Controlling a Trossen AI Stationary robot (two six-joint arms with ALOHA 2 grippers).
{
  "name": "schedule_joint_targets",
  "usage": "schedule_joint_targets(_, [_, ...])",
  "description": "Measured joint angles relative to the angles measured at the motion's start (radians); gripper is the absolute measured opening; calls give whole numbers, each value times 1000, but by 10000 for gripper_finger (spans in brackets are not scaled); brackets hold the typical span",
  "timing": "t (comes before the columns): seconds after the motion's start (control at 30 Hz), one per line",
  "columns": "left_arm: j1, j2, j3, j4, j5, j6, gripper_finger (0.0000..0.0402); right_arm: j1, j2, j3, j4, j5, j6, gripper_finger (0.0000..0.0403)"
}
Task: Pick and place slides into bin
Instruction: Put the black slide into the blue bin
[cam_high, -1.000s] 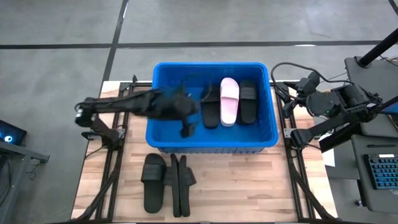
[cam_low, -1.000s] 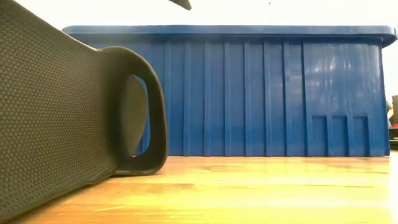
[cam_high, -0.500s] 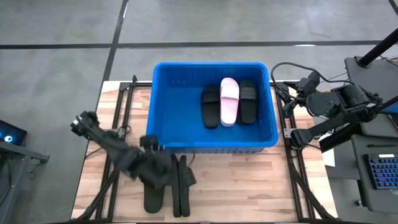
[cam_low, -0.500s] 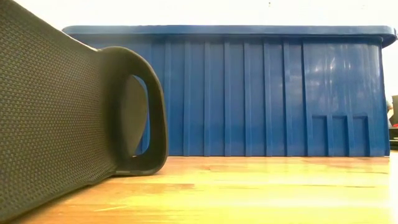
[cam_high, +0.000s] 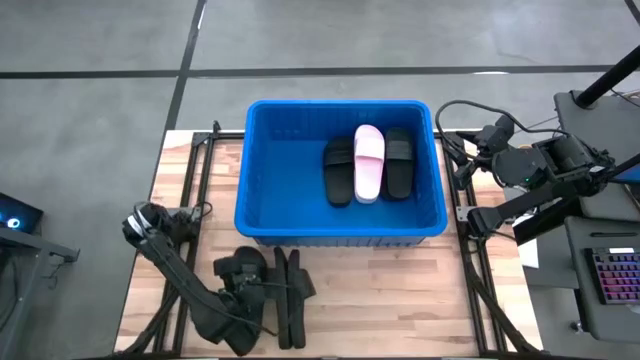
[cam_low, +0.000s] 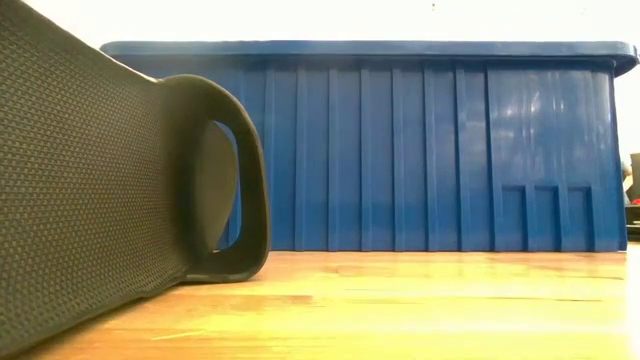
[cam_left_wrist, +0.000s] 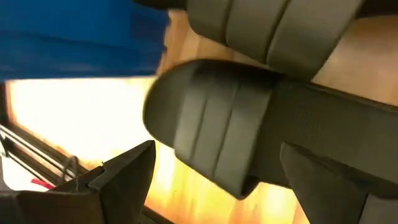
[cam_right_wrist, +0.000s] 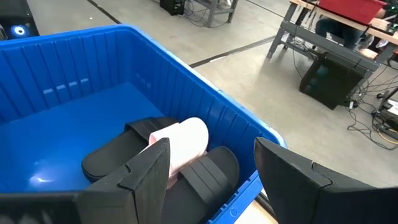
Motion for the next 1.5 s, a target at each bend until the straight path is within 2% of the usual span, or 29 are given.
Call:
schedule_joint_targets(0.13, [-3,71,-14,24,64,2,328,0,0,0,-10,0,0,224])
schedule_joint_targets(0.43, [3,231,-17,9,73,-4,328,0,0,0,-33,0,0,224])
schedule_joint_targets(0.63, [3,277,-22,-73,77,-4,328,0,0,0,-51,-1,0,224])
schedule_joint_targets(1.13, [2,207,-38,-57,67,-5,328,0,0,0,-54,-1,0,224])
schedule_joint_targets(1.4, [1,120,-62,-56,-62,-7,328,0,0,0,-54,-1,11,224])
schedule_joint_targets(1.5, [1,109,-90,-56,-65,-7,328,0,0,0,-54,-1,11,224])
